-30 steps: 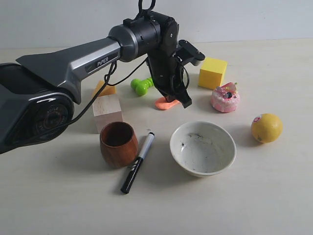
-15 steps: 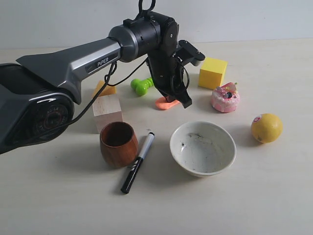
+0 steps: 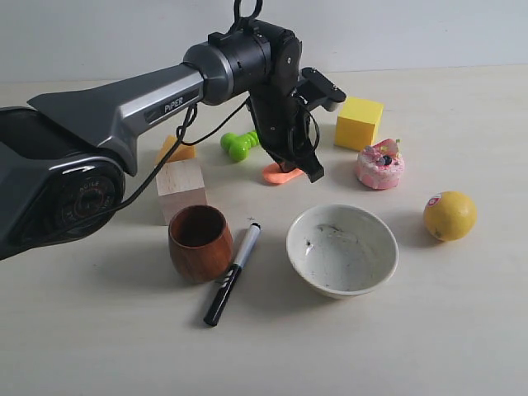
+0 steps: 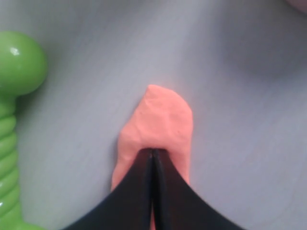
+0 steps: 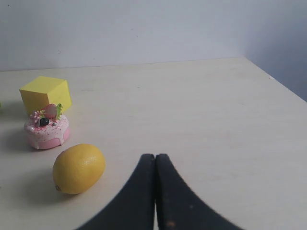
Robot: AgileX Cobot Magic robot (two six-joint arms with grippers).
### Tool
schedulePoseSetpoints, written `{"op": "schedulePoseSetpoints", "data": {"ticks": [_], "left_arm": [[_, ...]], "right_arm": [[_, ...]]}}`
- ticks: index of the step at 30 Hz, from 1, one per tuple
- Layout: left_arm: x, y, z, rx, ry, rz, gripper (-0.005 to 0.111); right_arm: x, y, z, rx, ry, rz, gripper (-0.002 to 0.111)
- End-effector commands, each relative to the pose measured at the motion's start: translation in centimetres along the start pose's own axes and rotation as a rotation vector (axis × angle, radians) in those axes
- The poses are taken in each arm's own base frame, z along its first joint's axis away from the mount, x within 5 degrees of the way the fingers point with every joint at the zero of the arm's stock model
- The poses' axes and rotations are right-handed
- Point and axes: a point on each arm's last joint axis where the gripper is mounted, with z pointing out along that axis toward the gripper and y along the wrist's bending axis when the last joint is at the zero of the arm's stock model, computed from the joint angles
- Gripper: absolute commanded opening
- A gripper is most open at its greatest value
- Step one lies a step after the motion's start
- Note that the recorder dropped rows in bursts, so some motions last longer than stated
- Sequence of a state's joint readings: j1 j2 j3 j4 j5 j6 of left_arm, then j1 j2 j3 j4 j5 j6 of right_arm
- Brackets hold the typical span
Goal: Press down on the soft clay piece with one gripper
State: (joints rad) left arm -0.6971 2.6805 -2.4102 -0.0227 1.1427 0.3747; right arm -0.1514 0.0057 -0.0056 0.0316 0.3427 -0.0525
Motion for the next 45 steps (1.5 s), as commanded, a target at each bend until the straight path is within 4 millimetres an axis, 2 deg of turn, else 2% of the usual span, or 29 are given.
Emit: {"op": "schedulePoseSetpoints", "data": {"ticks": [1,8,16,25,38,45], "left_arm": [[1.4,-0.8,3.4,0.062,0.087,-0.023,0.000],[0.5,-0.5,1.0,0.033,0.029,-0.019,0.000],[-0.2,-0.2,-0.9,0.007,-0.019,-0.015,0.000],[-0.6,0.2,-2.0,-0.028,-0.052,-0.004,0.000],[-0.5,0.2,-2.3,-0.027,-0.041,-0.003,0.000],[-0.8,0.2,-3.7,-0.037,-0.068,-0.002,0.000]], "right_arm": [[0.1,0.0,0.0,0.002,-0.005,-0.003,0.000],[0.1,0.0,0.0,0.002,-0.005,-0.003,0.000],[0.1,0.0,0.0,0.002,-0.005,-0.003,0.000],[0.1,0.0,0.0,0.002,-0.005,-0.003,0.000],[0.1,0.0,0.0,0.002,-0.005,-0.003,0.000],[0.1,0.0,0.0,0.002,-0.005,-0.003,0.000]]}}
